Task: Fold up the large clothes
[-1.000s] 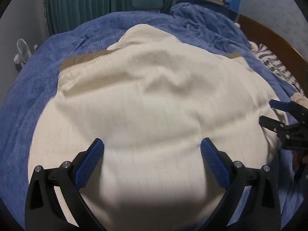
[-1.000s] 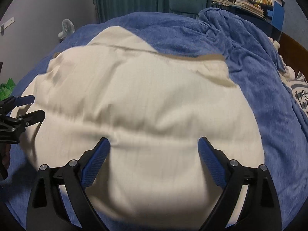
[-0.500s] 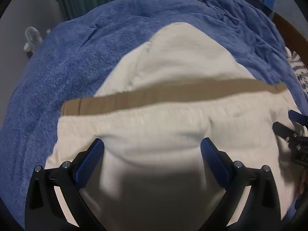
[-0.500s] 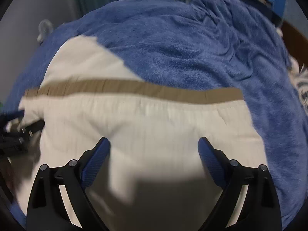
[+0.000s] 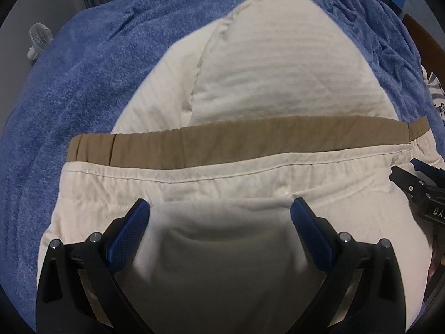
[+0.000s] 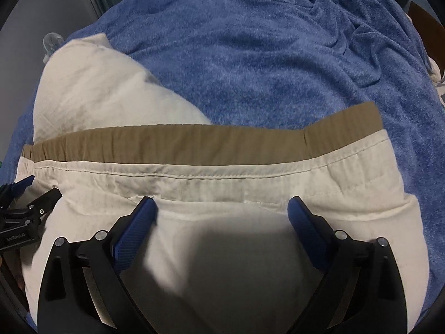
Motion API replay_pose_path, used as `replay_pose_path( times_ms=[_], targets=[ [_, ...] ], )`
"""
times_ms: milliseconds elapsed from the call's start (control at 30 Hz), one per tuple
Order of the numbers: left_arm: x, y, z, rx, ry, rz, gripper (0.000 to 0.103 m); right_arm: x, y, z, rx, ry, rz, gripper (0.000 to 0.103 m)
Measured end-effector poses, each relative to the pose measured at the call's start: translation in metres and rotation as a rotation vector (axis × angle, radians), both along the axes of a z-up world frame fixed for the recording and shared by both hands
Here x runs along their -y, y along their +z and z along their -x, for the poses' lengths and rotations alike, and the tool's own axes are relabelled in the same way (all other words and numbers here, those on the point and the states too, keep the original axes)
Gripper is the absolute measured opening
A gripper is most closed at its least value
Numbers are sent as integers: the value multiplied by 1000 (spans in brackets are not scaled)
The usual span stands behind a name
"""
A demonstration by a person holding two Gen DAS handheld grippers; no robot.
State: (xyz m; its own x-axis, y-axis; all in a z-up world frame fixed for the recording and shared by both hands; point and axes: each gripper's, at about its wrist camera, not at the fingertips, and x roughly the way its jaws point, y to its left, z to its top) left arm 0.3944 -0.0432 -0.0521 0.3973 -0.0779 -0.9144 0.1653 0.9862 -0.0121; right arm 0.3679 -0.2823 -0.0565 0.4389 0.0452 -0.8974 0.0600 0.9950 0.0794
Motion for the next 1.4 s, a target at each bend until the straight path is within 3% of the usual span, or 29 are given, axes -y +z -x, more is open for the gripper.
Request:
replay_pose_path(
  times_ms=[667,833,933,1100,1233,1400],
  targets=[
    [-9,-15,-1,7,5,35,97,-3,-10,4,21,-2,12,92],
    [-11,3,17,78,-18,17,97,-2,-1,15,94,1,11,92],
    [-26,24,34,164,-52,-32,97,14,15,28,134,36,-78,91],
    [-78,19,27,66,4,113,97,65,24,42,133,-14,-21,87],
    [-86,15,32,79,26,93,97,87,18,41,122,-75,-69,87],
    [-89,-1,26,50,42,101,97,77,0,32,96,-57,0,90]
  ],
)
